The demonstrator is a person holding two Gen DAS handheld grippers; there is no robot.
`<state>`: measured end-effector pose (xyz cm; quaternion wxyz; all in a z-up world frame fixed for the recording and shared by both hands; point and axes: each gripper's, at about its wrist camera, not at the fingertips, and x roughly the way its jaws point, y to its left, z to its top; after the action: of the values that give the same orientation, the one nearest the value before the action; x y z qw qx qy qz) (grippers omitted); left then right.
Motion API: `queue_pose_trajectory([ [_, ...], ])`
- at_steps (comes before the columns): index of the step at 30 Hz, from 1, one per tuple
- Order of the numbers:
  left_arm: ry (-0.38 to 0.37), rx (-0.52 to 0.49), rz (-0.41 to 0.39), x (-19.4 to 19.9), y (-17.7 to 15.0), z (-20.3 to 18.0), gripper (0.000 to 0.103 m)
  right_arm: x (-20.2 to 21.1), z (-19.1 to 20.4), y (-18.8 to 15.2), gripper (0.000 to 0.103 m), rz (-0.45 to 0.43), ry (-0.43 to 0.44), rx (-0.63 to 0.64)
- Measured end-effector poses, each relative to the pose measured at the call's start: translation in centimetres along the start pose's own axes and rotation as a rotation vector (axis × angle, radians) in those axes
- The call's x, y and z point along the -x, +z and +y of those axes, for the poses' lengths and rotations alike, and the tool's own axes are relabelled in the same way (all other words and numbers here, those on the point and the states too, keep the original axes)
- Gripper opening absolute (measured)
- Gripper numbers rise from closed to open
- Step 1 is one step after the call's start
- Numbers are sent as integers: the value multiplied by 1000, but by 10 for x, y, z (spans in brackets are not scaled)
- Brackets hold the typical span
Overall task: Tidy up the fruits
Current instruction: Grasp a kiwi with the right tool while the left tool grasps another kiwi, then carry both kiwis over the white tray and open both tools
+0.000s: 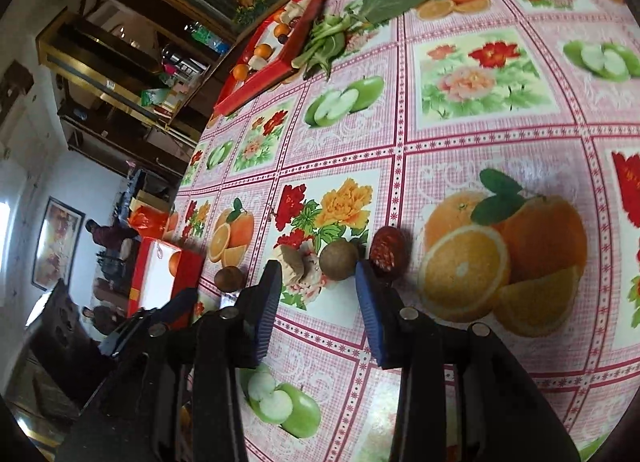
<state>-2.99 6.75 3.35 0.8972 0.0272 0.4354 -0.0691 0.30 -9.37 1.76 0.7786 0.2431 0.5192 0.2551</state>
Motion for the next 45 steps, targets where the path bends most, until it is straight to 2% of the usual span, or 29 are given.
queue_pose_trajectory([
  [8,-17,8,36,-17,4,7,44,-4,-1,4,40,-28,-58,-16],
  [10,-21,3,39,-19,5,6,37,-5,0,5,40,-38,-68,-15],
  [12,-27,1,45,-22,6,7,36,-6,2,6,40,-43,-78,-3],
  [16,-29,0,51,-26,6,6,33,-9,10,4,35,-56,-136,48],
  [20,-31,-1,48,-29,7,6,32,-14,23,0,28,-77,-234,144],
  [22,-31,1,46,-29,8,6,28,-16,28,-2,24,-85,-276,186],
  [25,-35,-8,43,-30,9,4,23,-19,34,-6,24,-98,-318,230],
  [31,-36,1,31,-30,9,2,22,-15,30,-5,24,-98,-306,206],
  [36,-38,15,16,-25,5,3,22,-7,34,-6,24,-120,-255,196],
  [45,-23,40,-76,19,-3,8,22,3,56,-18,24,-192,-237,263],
])
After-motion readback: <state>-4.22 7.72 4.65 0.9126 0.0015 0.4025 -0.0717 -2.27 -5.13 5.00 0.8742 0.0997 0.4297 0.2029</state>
